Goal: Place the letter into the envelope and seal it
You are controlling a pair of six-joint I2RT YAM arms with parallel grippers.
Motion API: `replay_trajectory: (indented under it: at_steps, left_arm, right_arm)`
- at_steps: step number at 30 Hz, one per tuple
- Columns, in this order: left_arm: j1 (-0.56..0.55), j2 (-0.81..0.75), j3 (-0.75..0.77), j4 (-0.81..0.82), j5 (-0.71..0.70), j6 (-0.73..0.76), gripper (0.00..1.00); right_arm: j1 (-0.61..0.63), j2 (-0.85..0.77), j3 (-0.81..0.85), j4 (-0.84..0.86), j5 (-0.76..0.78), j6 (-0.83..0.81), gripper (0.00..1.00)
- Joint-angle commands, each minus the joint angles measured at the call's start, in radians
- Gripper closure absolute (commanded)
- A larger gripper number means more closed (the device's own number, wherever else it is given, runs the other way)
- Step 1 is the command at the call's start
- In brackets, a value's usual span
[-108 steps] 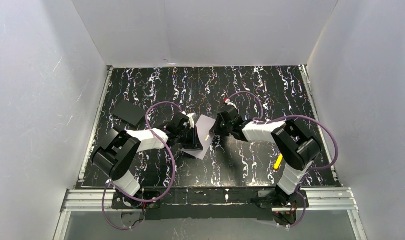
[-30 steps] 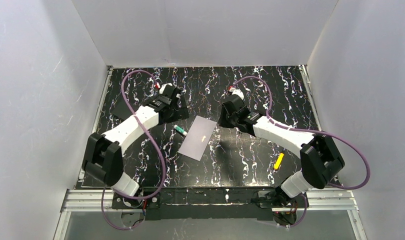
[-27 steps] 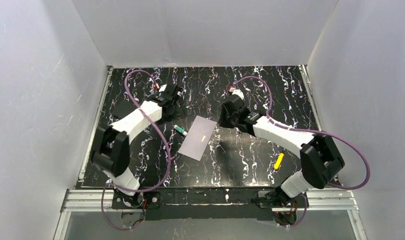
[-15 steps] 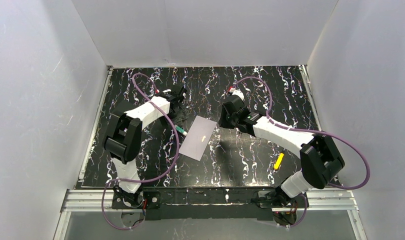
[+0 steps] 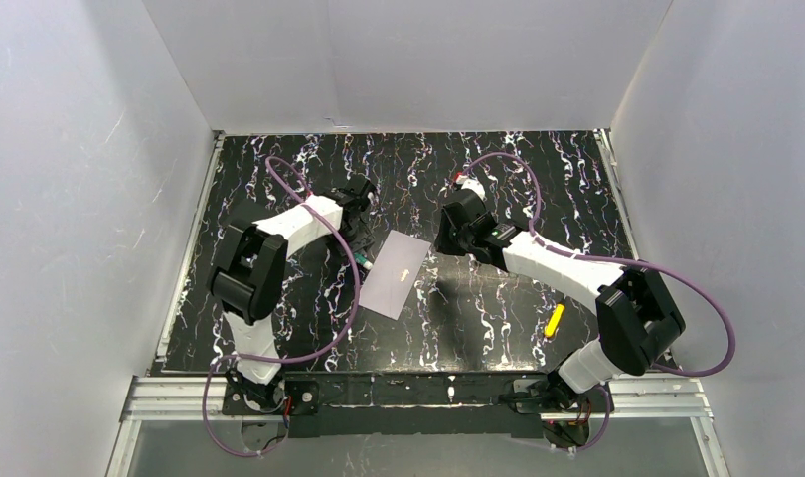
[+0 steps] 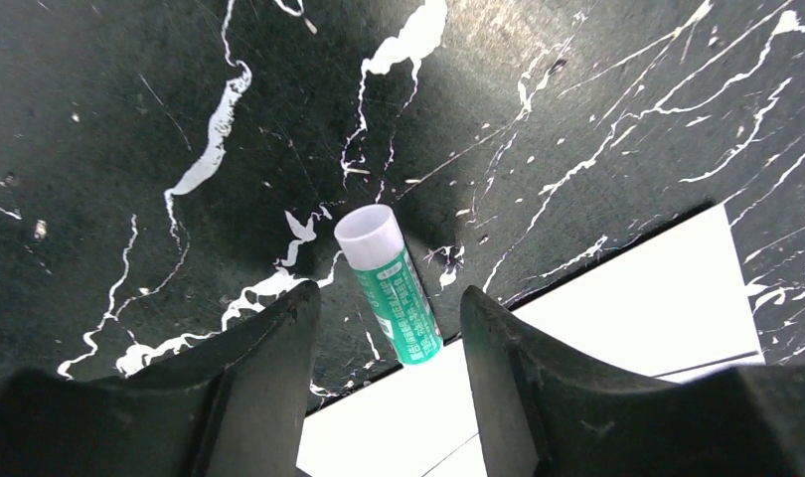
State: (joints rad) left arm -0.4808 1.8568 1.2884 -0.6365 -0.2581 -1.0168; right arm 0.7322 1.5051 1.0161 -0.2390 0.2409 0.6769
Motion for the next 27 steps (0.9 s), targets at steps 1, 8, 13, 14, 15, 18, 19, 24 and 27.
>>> replay_trajectory:
  at_steps: [1,8,13,14,15,18,19,24,27]
  left_arm:
    - [-0.004,0.016,-0.013,-0.023,0.013,-0.046,0.5]
    - [-0.004,0.042,-0.03,0.01,0.038,-0.028,0.68]
    - [-0.004,0.007,-0.034,0.053,0.048,0.078,1.0]
    - [-0.002,-0.014,-0.037,0.074,0.055,0.111,1.0]
    - [0.001,-0.037,-0.038,0.097,0.074,0.156,1.0]
    - [0.011,-0.104,-0.015,0.162,0.193,0.343,1.0]
    - [0.014,-0.127,-0.006,0.178,0.236,0.41,1.0]
    - [0.038,-0.281,-0.024,0.297,0.696,0.78,1.0]
    - [0.045,-0.369,-0.037,0.326,0.925,0.928,1.0]
  right_arm:
    - [-0.007,-0.014,-0.021,-0.005,0.027,0.005,0.76]
    - [-0.007,-0.022,-0.027,-0.007,0.031,0.007,0.76]
    - [-0.007,-0.016,-0.038,0.023,0.006,0.02,0.76]
    - [-0.007,-0.013,-0.035,0.031,-0.004,0.021,0.76]
    - [-0.007,-0.009,-0.03,0.039,-0.014,0.021,0.76]
    - [-0.009,0.001,-0.002,0.044,-0.042,0.02,0.76]
    - [-0.014,0.001,0.006,0.047,-0.059,0.019,0.75]
    - [-0.138,-0.024,0.018,0.132,-0.325,0.084,0.67]
    - [-0.235,-0.064,-0.044,0.339,-0.549,0.179,0.53]
